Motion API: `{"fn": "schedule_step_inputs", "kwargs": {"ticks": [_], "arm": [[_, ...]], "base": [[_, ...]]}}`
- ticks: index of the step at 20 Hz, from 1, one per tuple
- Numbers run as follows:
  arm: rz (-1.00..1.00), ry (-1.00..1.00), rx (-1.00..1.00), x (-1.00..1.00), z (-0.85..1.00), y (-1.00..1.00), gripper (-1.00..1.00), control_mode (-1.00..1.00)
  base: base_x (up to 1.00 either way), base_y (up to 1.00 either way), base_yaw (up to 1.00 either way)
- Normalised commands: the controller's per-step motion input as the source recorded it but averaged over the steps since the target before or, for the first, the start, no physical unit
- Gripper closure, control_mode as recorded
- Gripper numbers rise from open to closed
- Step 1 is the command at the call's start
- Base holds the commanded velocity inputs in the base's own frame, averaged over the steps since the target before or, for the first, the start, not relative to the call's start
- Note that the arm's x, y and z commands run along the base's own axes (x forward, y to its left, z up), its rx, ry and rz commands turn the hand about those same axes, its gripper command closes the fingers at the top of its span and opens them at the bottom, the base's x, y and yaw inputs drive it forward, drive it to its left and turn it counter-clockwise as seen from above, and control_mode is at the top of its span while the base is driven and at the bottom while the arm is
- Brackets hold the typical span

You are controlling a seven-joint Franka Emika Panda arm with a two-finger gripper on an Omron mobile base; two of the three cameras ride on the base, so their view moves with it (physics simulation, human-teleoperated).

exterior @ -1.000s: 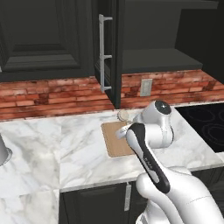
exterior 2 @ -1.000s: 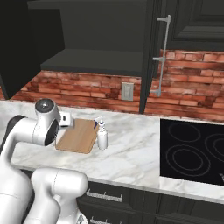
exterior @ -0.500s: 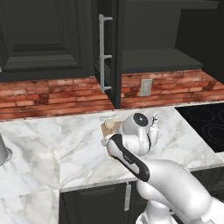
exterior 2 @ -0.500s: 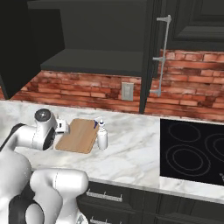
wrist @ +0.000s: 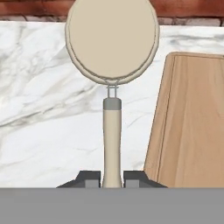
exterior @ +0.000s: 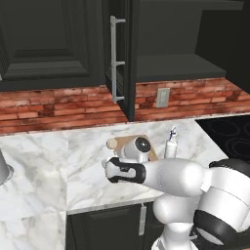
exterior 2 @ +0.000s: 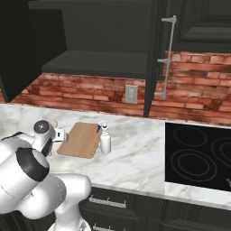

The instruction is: Grab the spray bottle from the cabinet, then place it next to the cutting board for sanitizing. Then grab the dish brush from the countertop next to the sink and place it next to the cutting board.

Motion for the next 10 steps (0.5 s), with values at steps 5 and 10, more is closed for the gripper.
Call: {"fn": "schedule_step_inputs", "kwargs": {"ticks": [5, 10], "arm": [[-0.1, 0.05, 0.0, 0.3, 0.0, 0.22, 1.0, -1.0], [-0.13, 0.05, 0.0, 0.32, -0.06, 0.18, 1.0, -1.0]], "base": [[0.0, 0.0, 0.0], [0.0, 0.0, 0.0]]}}
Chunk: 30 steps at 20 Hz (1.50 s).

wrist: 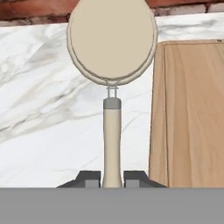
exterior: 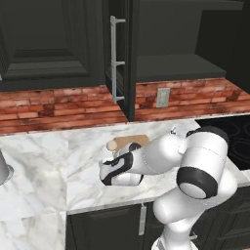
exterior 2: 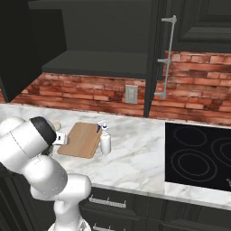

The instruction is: Grab the spray bottle from the cabinet, then place it next to the cutting board for sanitizing. Then grab the dish brush from the countertop next to the sink and place it next to the cutting board.

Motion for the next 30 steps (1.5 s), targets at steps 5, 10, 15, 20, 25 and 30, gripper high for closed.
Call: {"fn": "schedule_step_inputs", "kwargs": {"ticks": [5, 10, 15, 20, 25, 30], "arm": [[-0.09, 0.05, 0.0, 0.24, -0.14, 0.18, 1.0, -1.0], [-0.03, 0.05, 0.0, 0.13, -0.14, 0.21, 1.0, -1.0], [0.0, 0.03, 0.0, 0.09, -0.13, 0.21, 1.0, -1.0], [0.0, 0.01, 0.0, 0.11, -0.14, 0.28, 1.0, -1.0], [-0.01, 0.0, 0.0, 0.2, -0.15, 0.47, -1.0, -1.0], [-0.02, 0.0, 0.0, 0.15, -0.07, 0.29, -1.0, -1.0]], "base": [[0.0, 0.0, 0.0], [0.0, 0.0, 0.0], [0.0, 0.0, 0.0], [0.0, 0.0, 0.0], [0.0, 0.0, 0.0], [0.0, 0.0, 0.0]]}}
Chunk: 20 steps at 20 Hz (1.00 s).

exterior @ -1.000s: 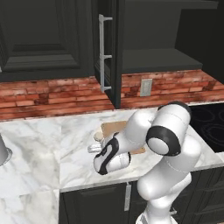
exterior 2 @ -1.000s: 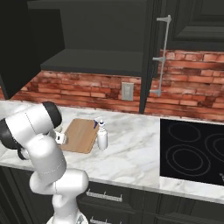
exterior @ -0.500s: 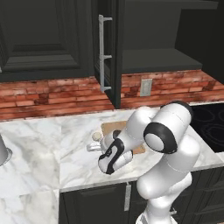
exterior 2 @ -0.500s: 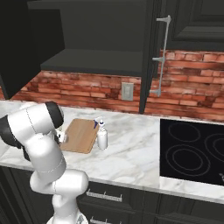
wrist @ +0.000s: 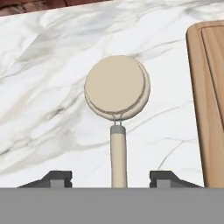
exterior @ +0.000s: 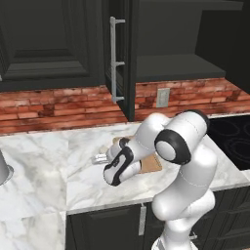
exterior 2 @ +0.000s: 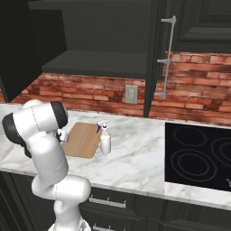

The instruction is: Grab the spray bottle from the cabinet, then place it next to the cutting board for sanitizing. Then grab the dish brush from the countertop next to the sink and place it next to the cutting board.

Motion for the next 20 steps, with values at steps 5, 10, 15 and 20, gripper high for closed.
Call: {"fn": "schedule_step_inputs", "kwargs": {"ticks": [5, 10, 15, 20], "arm": [[-0.02, 0.0, 0.0, 0.02, -0.08, 0.06, -1.0, -1.0], [-0.08, -0.07, 0.02, -0.36, 0.09, 0.0, -1.0, -1.0], [-0.1, -0.07, 0.04, -0.41, 0.34, 0.0, -1.0, -1.0], [-0.09, -0.01, 0.07, -0.36, 0.52, 0.0, -1.0, -1.0]], "base": [[0.0, 0.0, 0.0], [0.0, 0.0, 0.0], [0.0, 0.0, 0.0], [0.0, 0.0, 0.0]]}}
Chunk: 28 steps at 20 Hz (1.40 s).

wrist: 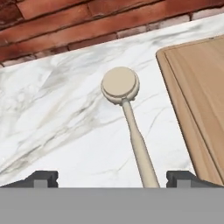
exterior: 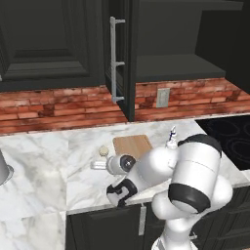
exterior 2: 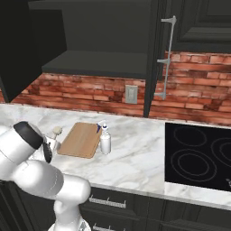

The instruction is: Grab the spray bottle from the cabinet, then place it next to the cutting board for sanitizing. Then grab the dish brush from the countertop next to the sink and place it next to the cutting board.

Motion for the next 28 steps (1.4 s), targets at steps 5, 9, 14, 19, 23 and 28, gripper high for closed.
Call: {"fn": "schedule_step_inputs", "kwargs": {"ticks": [5, 9, 14, 19, 23, 28], "arm": [[-0.08, 0.0, 0.08, -0.27, 0.57, 0.0, -1.0, -1.0], [-0.1, 0.01, 0.12, -0.19, 0.56, -0.2, -1.0, -1.0], [-0.06, 0.0, 0.12, -0.24, 0.86, -0.23, -1.0, -1.0], [-0.04, 0.09, 0.04, -0.19, 0.86, -0.33, -1.0, -1.0], [0.0, 0.28, 0.0, -0.13, 0.81, -0.75, -1.0, -1.0], [0.0, 0.2, 0.0, -0.24, 0.63, -0.86, -1.0, -1.0]], "base": [[0.0, 0.0, 0.0], [0.0, 0.0, 0.0], [0.0, 0.0, 0.0], [0.0, 0.0, 0.0], [0.0, 0.0, 0.0], [0.0, 0.0, 0.0]]}}
